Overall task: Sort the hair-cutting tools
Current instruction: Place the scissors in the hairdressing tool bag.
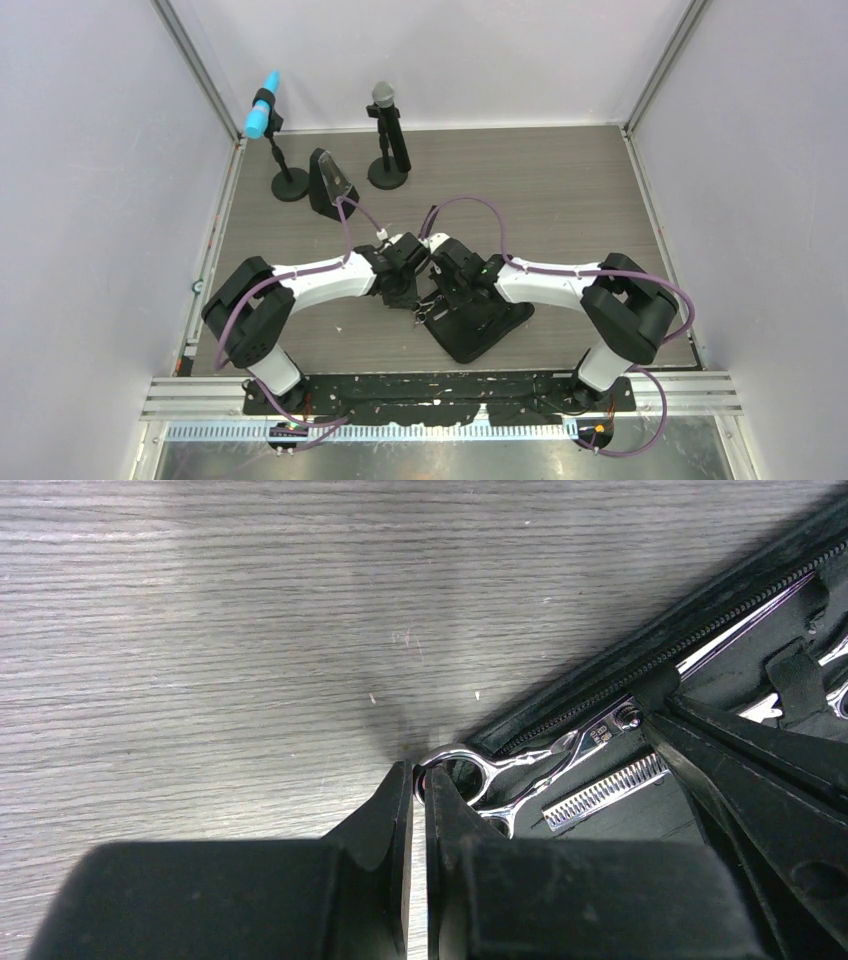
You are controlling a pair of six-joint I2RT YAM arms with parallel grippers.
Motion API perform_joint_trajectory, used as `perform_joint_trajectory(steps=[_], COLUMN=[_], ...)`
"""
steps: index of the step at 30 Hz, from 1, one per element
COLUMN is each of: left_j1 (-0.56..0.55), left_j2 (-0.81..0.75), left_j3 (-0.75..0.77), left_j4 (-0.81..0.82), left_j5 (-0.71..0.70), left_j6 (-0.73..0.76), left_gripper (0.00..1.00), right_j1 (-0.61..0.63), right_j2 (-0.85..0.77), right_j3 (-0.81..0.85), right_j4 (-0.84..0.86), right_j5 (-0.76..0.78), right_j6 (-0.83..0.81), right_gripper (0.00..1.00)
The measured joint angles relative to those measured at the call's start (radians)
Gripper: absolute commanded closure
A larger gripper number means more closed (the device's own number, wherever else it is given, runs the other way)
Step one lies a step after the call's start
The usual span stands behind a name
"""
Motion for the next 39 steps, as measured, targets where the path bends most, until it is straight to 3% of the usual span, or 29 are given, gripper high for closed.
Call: perform_joint_trajectory(steps=[22,39], left_j1=[-0.058,-0.058], left_j2=[0.082,0.144], left_j3=[0.148,0.180], left_j4=[-0.134,-0.138], left_j5=[-0.084,-0.045], left_j6=[0.053,0.056], left_gripper=[1.00,1.00], right_j1=[-0.029,-0.053], right_j2=[-0.150,-0.300], right_j3=[-0.257,-0.366], right_j4=[0.327,0.398], right_j5=[-0.075,-0.089], right_j6=[-0.004,0.053], right_gripper=[0.95,0.95])
